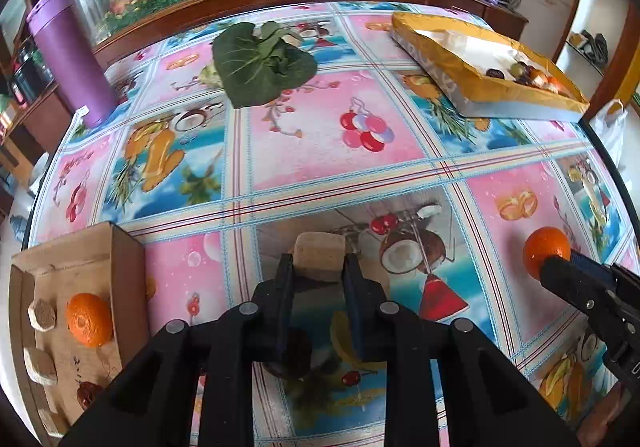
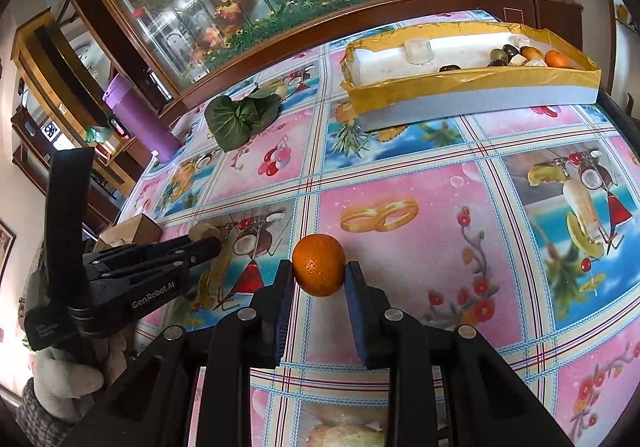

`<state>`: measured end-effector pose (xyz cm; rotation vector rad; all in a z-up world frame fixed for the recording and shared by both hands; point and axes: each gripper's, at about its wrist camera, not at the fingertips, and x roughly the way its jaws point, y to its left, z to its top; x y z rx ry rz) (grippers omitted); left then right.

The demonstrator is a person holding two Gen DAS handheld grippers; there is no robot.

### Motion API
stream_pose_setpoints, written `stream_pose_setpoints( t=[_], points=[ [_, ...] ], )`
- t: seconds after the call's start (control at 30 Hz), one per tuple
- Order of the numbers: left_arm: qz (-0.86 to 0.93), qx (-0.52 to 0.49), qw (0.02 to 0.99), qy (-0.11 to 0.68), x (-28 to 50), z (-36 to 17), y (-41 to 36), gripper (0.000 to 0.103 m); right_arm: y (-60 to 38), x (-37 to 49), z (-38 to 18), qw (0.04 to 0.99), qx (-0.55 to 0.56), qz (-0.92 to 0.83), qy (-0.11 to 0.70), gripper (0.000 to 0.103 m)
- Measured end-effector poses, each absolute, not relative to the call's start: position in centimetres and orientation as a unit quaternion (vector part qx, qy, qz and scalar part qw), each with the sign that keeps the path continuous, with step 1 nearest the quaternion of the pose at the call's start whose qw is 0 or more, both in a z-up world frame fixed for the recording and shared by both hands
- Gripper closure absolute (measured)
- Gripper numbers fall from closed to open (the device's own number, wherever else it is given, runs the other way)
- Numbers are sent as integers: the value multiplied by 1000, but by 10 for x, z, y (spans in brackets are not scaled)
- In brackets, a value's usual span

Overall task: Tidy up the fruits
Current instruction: 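Grasp a square tan cake with the left tool while the right tool grasps an orange, then lower the square cake and orange into the tray and open both tools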

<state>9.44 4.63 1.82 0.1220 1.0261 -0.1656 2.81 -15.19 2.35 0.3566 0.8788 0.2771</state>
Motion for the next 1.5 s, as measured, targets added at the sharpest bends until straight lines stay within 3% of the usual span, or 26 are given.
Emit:
stream_pose_setpoints(
  t=[0.37,0.6,0.9,1.23,1.5],
  points=[
    [-99,-8,896,433,33,71,72,81,-150,24,28,883,174,147,410,75],
    [-57,-60,914,398,-46,91,141,80,-148,21,30,889,169,143,400,75],
    [78,-126,908,391,-126,78,261,80,-112,0,39,905,112,138,387,75],
    [108,-93,896,421,-131,43,267,80,14,-81,82,874,54,302,377,74],
    [139,-103,888,427,-144,35,287,79,104,-109,54,842,-20,363,399,74]
  ],
)
